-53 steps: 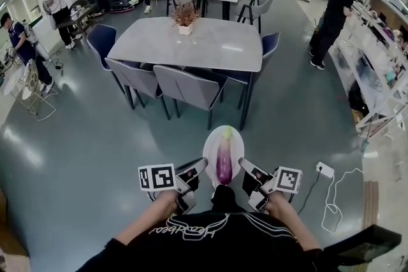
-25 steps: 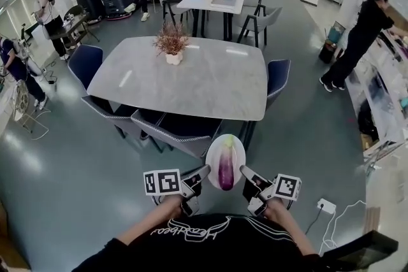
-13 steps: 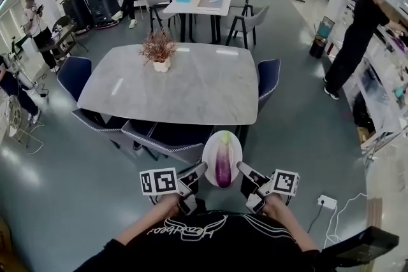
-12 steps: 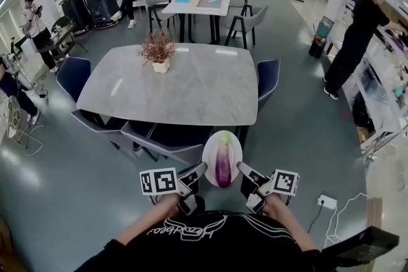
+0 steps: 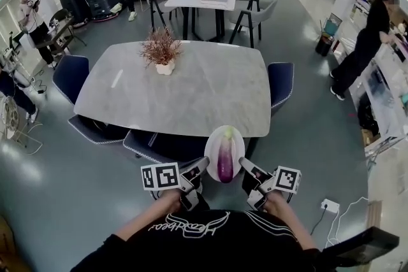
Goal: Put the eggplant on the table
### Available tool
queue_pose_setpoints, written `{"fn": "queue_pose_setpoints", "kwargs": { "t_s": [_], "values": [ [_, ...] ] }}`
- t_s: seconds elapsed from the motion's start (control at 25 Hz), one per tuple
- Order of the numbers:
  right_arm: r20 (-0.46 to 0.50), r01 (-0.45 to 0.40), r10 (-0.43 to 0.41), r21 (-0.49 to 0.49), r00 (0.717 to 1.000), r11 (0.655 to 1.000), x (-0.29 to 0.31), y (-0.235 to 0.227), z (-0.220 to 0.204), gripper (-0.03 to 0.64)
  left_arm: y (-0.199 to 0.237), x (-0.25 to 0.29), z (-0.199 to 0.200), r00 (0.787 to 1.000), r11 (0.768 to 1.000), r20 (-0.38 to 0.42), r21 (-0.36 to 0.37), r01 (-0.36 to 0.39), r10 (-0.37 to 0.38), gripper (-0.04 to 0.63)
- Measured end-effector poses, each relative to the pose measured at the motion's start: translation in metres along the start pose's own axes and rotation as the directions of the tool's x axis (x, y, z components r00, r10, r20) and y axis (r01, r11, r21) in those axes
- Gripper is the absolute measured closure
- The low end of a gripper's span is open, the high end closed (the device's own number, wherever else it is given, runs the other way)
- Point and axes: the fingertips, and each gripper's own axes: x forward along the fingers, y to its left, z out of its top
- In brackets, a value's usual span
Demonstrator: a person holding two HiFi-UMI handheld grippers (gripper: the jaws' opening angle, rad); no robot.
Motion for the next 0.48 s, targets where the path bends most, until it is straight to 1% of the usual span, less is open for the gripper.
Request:
{"fn": "queue_pose_setpoints", "kwargs": {
  "t_s": [0.28,0.4,0.48],
  "values": [
    [0.001,-0.003,0.003,0.02,1.0,1.0,0.086,-0.005,0.042,0.594,0.035,0.013,0.089,1.0,1.0,-0.009,-0.001,-0.025,0.025,0.574],
    [0.002,0.0,0.0,0.031,1.0,1.0,0.114,-0.006,0.057,0.594,0.046,0.019,0.119,0.999,0.999,-0.008,0.018,-0.04,0.04,0.574],
    [0.007,0.012,-0.013,0.031,1.0,0.999,0.13,-0.008,0.066,0.594,0.053,0.022,0.136,0.999,0.999,-0.009,0.017,-0.039,0.039,0.574]
  ]
}}
